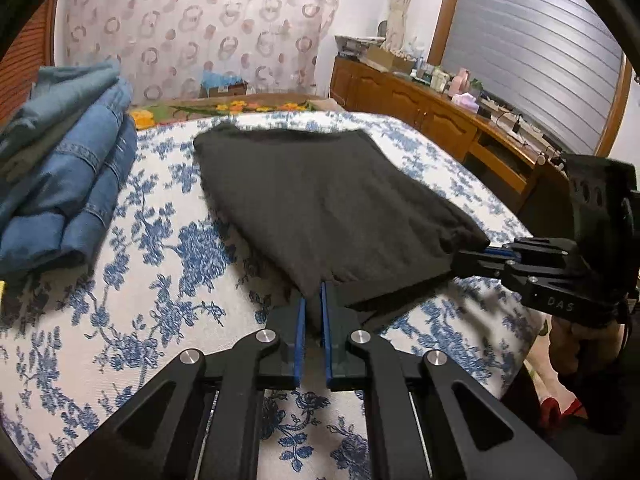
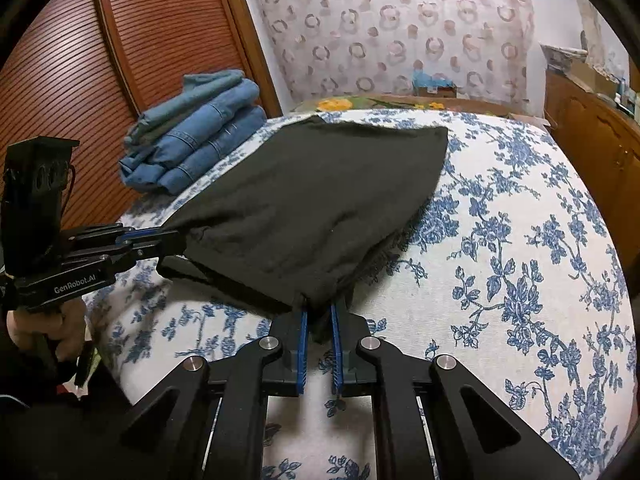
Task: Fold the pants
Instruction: 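Lift the held edge and fold it over the shorts with both grippers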
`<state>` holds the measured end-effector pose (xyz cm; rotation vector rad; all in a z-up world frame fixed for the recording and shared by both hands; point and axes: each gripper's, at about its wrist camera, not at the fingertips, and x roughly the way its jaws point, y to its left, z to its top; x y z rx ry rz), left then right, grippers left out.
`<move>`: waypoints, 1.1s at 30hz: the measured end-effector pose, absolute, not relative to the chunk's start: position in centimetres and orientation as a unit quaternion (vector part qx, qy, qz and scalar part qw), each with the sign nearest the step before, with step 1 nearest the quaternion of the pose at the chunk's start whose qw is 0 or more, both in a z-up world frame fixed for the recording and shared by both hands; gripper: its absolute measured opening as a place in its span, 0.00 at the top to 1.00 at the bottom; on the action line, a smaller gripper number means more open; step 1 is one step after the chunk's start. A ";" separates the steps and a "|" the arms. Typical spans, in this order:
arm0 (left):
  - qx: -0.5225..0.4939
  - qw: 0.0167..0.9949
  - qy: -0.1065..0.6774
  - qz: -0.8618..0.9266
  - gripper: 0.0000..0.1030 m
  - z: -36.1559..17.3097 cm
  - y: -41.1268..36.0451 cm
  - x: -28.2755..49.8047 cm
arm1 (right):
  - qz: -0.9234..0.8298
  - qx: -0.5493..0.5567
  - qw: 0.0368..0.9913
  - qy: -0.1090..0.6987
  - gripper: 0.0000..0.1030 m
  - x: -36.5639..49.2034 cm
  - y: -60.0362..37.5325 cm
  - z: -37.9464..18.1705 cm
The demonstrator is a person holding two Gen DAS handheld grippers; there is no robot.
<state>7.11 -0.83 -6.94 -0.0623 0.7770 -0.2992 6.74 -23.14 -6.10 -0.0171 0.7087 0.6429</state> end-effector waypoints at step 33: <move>-0.017 0.935 0.323 -0.148 0.93 -1.7 -1.1 5.8 | 0.336 -0.006 0.898 0.283 0.91 5.1 -24.9 -1.5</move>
